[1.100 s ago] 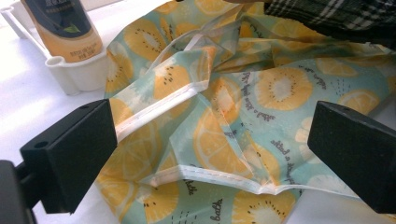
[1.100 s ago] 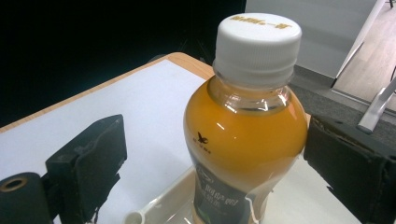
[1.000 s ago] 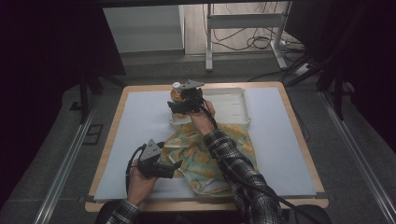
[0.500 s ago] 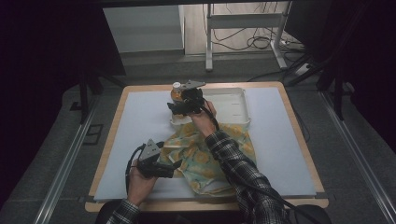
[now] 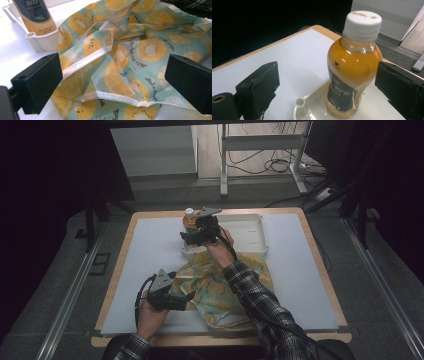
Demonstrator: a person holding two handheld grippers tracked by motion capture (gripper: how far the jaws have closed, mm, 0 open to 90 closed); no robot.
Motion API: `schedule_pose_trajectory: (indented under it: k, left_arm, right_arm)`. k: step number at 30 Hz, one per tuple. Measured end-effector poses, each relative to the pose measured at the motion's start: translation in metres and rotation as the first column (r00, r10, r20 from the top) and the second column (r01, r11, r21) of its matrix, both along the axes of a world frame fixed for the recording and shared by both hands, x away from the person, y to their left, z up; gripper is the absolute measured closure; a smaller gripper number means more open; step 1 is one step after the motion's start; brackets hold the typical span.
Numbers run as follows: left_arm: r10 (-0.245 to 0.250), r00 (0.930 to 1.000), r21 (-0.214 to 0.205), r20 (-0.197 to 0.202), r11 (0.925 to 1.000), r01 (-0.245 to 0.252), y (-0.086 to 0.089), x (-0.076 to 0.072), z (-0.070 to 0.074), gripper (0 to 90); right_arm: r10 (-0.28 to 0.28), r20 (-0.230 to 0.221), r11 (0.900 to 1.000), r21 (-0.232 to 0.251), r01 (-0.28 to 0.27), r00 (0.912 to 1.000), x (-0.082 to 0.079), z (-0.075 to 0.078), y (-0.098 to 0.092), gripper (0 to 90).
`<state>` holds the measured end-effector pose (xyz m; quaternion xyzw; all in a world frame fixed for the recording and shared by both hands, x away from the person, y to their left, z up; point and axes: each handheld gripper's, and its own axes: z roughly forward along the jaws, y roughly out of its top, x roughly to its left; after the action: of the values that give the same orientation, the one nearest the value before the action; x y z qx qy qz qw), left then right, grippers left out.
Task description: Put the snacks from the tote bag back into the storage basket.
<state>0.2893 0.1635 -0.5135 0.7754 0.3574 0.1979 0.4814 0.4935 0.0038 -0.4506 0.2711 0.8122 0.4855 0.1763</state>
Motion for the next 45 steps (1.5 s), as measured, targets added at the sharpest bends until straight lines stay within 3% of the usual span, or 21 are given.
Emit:
schedule_pose_trajectory:
  k: [18, 45]
  left_arm:
    - [-0.007, 1.0000, 0.003, -0.001, 1.0000, 0.007, -0.001, 0.000, 0.000, 1.4]
    - [-0.004, 1.0000, 0.012, 0.001, 0.9999, 0.004, -0.001, -0.001, 0.000, 1.6]
  right_arm:
    - [0.033, -0.038, 0.9994, -0.007, -0.033, 0.9988, -0.007, -0.001, -0.011, 5.6]
    - [0.093, -0.034, 0.9954, -0.021, -0.093, 0.9951, -0.031, 0.013, -0.018, 5.4]
